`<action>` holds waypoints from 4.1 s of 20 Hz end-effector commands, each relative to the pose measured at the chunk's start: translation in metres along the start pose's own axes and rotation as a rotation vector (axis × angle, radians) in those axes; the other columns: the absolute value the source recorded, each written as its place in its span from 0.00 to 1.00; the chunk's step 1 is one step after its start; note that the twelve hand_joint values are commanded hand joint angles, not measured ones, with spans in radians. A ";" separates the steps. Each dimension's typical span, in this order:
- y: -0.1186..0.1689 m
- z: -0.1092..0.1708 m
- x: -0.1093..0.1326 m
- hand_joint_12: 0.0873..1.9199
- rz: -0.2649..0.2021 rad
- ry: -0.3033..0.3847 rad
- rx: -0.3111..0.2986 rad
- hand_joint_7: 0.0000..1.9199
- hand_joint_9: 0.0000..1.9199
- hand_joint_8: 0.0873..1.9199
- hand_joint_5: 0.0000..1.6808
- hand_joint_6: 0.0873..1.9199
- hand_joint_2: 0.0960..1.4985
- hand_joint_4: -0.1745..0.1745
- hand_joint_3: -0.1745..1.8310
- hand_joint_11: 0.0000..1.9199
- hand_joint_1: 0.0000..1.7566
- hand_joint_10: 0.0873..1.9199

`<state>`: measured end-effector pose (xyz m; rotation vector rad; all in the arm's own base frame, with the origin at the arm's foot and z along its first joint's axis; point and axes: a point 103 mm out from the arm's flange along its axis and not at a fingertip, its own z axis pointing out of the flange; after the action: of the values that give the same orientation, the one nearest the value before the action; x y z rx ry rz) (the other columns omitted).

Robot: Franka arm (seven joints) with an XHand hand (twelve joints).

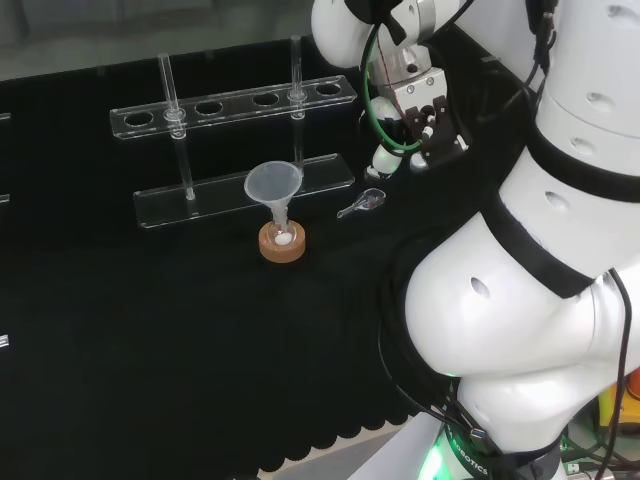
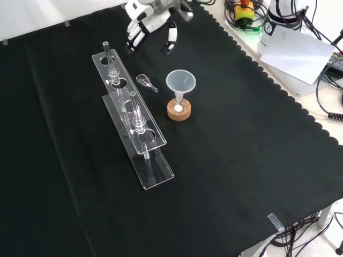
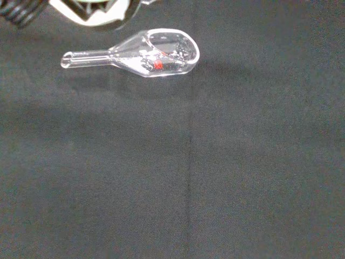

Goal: Remove the funnel from the round-bottom flask.

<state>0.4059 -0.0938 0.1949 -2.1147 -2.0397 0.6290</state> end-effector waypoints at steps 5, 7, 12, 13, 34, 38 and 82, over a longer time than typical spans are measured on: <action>-0.046 -0.023 0.020 0.68 -0.028 -0.009 0.018 0.09 0.23 0.32 0.19 0.00 0.37 0.46 0.39 0.22 0.48 0.32; -0.054 -0.032 0.027 0.68 -0.047 -0.010 0.019 0.09 0.23 0.33 0.19 0.00 0.37 0.46 0.39 0.22 0.48 0.32; -0.069 -0.053 0.047 0.69 -0.096 -0.026 0.032 0.09 0.23 0.32 0.15 0.00 0.37 0.46 0.39 0.23 0.46 0.32; -0.072 -0.056 0.051 0.69 -0.101 -0.030 0.034 0.08 0.23 0.32 0.14 0.00 0.36 0.45 0.39 0.23 0.45 0.32; -0.070 -0.058 0.117 0.72 -0.194 -0.076 0.085 0.00 0.10 0.25 0.02 0.00 0.37 0.34 0.31 0.23 0.39 0.40; -0.065 -0.055 0.127 0.72 -0.210 -0.084 0.091 0.00 0.09 0.22 0.01 0.00 0.37 0.34 0.30 0.23 0.39 0.41; -0.026 -0.037 0.172 0.72 -0.225 -0.365 0.099 0.02 0.09 0.15 0.07 0.00 0.38 0.47 0.27 0.26 0.43 0.43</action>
<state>0.3932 0.0829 0.2044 -1.7762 -2.3011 1.0895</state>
